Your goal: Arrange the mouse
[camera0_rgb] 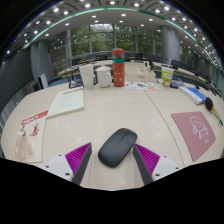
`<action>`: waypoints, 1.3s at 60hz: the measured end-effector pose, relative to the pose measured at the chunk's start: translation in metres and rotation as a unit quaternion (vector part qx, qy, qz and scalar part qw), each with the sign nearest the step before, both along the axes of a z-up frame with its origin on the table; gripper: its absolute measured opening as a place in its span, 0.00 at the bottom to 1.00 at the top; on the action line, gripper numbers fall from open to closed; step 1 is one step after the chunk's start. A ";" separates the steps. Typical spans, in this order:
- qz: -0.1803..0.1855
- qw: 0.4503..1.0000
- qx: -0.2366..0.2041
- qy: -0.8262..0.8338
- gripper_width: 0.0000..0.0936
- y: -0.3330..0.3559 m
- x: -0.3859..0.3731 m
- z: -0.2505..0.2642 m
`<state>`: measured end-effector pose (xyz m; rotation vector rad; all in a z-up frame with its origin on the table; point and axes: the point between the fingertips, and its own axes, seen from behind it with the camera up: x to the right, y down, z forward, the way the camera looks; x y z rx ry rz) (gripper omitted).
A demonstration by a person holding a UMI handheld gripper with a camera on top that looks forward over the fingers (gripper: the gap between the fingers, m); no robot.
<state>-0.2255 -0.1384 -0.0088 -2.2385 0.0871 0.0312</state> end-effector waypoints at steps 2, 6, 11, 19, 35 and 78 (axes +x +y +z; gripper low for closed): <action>-0.001 1.000 -0.002 -0.001 0.91 0.005 0.000 0.000; -0.003 1.000 -0.005 -0.005 0.89 0.016 -0.001 -0.001; -0.008 1.000 -0.008 -0.012 0.84 0.027 0.000 -0.002; -0.014 0.999 -0.012 -0.038 0.65 0.039 0.007 -0.004; 0.004 0.999 -0.012 -0.046 0.38 0.045 0.007 -0.005; -0.050 0.995 0.083 -0.013 0.35 0.046 0.317 0.147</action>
